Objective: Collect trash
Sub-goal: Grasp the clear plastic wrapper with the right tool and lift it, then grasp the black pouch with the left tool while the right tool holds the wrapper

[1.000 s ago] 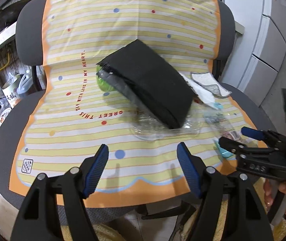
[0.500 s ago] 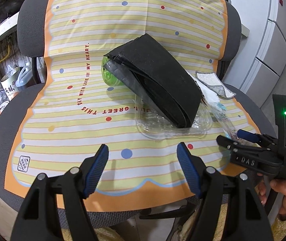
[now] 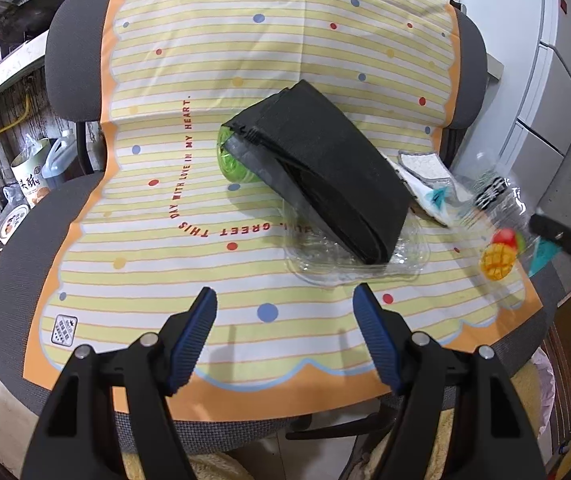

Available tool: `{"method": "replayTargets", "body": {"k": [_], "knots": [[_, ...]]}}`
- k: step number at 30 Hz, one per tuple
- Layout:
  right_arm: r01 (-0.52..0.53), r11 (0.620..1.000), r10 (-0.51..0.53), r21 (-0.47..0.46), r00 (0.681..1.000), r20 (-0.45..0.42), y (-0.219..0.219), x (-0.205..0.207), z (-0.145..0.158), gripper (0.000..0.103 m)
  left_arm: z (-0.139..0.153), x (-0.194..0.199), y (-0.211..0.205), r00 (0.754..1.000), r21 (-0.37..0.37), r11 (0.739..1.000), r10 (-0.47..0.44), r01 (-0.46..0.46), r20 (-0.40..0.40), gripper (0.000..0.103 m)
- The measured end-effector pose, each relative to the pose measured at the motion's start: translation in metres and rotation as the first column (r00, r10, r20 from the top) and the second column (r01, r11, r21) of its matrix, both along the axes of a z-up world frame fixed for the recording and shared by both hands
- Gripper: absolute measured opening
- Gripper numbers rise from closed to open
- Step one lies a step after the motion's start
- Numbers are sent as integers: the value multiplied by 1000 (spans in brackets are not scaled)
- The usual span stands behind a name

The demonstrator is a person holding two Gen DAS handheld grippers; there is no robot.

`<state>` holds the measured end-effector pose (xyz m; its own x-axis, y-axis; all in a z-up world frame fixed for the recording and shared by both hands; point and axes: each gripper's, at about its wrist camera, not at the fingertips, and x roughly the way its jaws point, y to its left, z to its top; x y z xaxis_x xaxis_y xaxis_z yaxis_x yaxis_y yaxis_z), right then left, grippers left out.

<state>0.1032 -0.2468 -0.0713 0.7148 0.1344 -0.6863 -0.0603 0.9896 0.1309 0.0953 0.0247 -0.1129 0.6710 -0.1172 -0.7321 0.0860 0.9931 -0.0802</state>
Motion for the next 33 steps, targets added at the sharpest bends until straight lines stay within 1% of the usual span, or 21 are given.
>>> {"method": "replayTargets", "body": {"k": [3,5,6,9,11,13,15,17,19,21,25,27,29,31,32,33], "knots": [[0,1000,1,21,1000,-25,-11,-1,-3,7,3,-1,-9,1000,-9,1000,-23,23,7,69],[-8,999,11,45,998,-69,-16,2,-17,8,3,-1,-15,999,-11,999,-36,37,6,69],[-21,999,24,41,996,-80,-13,3,-23,12,3,-1,-17,999,-9,999,-41,41,5,69],[-61,998,64,35,993,-103,-3,4,-38,12,2,-1,-21,999,-2,999,-48,48,-1,69],[-69,997,73,35,992,-108,4,7,-43,12,2,-2,-21,999,0,999,-46,46,-3,69],[-71,997,73,23,993,-97,9,8,-47,12,3,-3,-19,999,2,999,-40,40,-2,69],[-52,999,52,-2,996,-69,11,7,-45,4,3,-3,-15,999,0,999,-32,32,-5,69],[-41,998,41,-38,999,-14,14,0,-35,3,4,-2,-11,1000,-5,1000,-24,24,-5,69],[-43,997,44,-70,999,14,16,-6,-26,3,5,0,-4,1000,-14,1000,-11,11,-4,69],[-46,996,48,-74,999,23,14,-10,-20,3,7,3,1,1000,-36,999,0,-1,-3,69],[-63,997,63,-50,998,9,10,-16,-20,3,15,12,7,1000,-116,993,-1,2,7,69],[-71,997,71,-43,997,0,10,-18,-23,3,19,17,6,1000,-143,990,-7,9,15,74],[-80,996,80,-36,997,-6,9,-17,-25,3,23,23,6,1000,-181,983,-12,16,25,82],[-85,996,84,-32,996,-11,10,-17,-28,4,27,30,5,999,-211,977,-10,18,43,87],[-87,996,87,-31,996,-13,10,-17,-30,4,28,35,3,999,-214,977,-11,22,53,91],[-91,995,91,-31,996,-16,11,-17,-31,4,29,38,3,998,-213,977,-13,26,62,92]]}}
